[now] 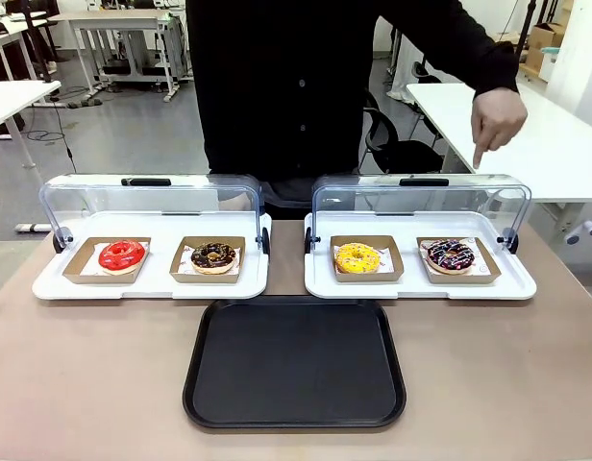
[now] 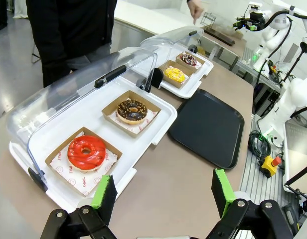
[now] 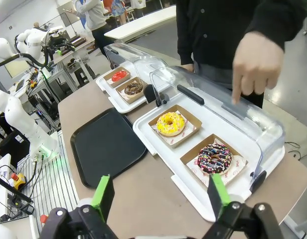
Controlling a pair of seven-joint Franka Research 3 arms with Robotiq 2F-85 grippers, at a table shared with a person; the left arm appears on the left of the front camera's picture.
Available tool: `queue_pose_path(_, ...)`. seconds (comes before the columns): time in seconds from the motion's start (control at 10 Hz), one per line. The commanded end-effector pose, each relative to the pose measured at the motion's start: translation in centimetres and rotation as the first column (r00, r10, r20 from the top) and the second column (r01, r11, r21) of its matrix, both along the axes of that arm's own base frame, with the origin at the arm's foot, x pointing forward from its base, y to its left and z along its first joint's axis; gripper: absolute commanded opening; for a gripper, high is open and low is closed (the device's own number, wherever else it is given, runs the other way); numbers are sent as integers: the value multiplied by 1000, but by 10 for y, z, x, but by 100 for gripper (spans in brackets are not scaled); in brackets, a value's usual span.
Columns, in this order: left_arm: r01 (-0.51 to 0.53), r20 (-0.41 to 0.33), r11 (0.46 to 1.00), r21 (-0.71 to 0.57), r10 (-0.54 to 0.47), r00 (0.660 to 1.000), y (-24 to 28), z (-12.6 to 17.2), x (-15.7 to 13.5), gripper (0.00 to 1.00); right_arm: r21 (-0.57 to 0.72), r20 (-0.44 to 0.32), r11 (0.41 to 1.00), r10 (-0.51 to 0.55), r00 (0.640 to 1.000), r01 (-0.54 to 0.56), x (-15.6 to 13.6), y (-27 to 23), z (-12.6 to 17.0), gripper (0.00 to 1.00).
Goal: Move the fourth donut from the left to the tray.
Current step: Pick up the Paper togo box containing the Donut indicated by the person and place it on the Handle tray.
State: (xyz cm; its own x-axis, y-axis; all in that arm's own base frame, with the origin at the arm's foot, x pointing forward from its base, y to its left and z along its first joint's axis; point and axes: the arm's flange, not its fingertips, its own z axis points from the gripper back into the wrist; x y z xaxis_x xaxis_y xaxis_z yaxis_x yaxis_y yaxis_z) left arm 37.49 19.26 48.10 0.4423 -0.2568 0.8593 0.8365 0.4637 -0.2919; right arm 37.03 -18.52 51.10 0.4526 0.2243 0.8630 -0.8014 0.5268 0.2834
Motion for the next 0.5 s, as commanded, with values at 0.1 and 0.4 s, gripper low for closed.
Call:
queue_pose_path(0.1,5,31,1000,-20,-5,1000,1,1,3,100,17,35,1000,5,999,-6,3,1,2,100)
queue_pose_path(0.4,5,31,1000,-20,-5,1000,1,1,3,100,17,35,1000,5,999,-6,3,1,2,100)
